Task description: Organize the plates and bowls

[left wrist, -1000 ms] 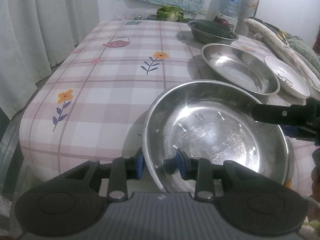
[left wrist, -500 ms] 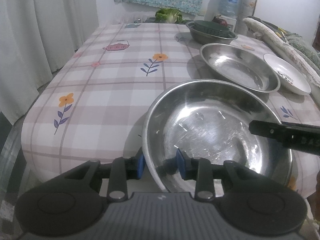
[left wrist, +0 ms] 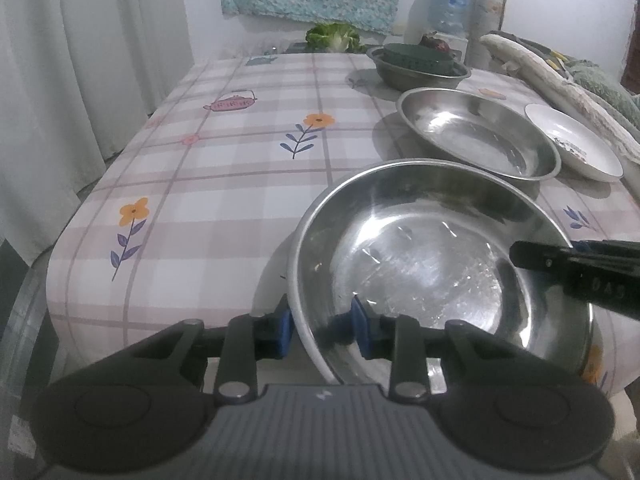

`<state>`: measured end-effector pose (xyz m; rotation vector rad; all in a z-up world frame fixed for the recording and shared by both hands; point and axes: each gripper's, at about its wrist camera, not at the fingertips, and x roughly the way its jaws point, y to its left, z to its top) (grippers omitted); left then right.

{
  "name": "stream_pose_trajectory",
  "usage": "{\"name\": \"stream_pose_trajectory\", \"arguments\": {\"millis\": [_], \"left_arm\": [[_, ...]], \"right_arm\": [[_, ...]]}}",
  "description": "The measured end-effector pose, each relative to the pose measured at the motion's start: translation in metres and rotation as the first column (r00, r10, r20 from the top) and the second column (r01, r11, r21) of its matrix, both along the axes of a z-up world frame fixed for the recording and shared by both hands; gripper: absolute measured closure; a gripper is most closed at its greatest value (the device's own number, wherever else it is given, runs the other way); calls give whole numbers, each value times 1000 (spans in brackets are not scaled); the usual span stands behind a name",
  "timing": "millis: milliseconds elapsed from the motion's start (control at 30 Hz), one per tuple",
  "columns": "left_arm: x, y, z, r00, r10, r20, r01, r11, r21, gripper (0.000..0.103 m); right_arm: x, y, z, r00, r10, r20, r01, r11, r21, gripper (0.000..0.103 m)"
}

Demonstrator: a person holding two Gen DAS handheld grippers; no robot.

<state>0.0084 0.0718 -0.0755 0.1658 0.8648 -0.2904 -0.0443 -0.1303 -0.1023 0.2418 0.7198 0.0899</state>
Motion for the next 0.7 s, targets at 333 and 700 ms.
{"name": "stream_pose_trajectory", "arguments": {"millis": [333,700], "left_arm": [[1,6,2,1000,19,-4,-19,999,-38,72],[-2,11,5,1000,30,-9,-31,998,-57,72]], "right_arm": [[-2,3,6,1000,-1,15,1,1000,-10,83],[-5,5,12,999,6,36,-6,1000,5,83]]}}
